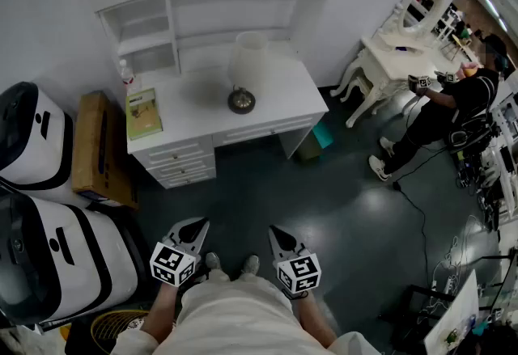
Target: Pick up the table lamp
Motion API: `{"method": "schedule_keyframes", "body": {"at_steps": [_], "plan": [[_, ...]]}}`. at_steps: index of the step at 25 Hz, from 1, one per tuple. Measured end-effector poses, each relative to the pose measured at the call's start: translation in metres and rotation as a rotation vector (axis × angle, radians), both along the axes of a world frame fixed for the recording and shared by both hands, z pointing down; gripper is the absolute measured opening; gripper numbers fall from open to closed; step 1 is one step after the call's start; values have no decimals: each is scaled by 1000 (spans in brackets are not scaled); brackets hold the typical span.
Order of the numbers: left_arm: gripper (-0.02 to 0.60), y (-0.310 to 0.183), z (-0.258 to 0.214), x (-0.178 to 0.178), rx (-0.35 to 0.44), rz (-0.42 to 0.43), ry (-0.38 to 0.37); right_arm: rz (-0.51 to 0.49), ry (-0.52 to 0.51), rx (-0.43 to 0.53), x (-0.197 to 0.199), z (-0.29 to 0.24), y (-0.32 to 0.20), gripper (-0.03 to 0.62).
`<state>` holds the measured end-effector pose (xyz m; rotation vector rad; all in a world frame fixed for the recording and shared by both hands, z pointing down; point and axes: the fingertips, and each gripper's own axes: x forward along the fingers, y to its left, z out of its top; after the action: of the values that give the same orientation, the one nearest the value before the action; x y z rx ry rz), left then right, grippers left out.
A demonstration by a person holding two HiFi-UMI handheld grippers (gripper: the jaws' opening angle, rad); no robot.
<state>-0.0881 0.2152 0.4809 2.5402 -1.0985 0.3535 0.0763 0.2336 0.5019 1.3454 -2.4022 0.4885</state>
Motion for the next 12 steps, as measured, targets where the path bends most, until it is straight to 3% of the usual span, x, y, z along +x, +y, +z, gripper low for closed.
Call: {"method": "schedule_keyframes", "body": {"at_steps": [8,12], "plan": [[8,-5,11,-16,-15,34,-16,20,-11,-5,-24,3,-9,12],[8,-5,16,-21,-29,57,-17,85,-62,4,-28,0,-14,12]]}}
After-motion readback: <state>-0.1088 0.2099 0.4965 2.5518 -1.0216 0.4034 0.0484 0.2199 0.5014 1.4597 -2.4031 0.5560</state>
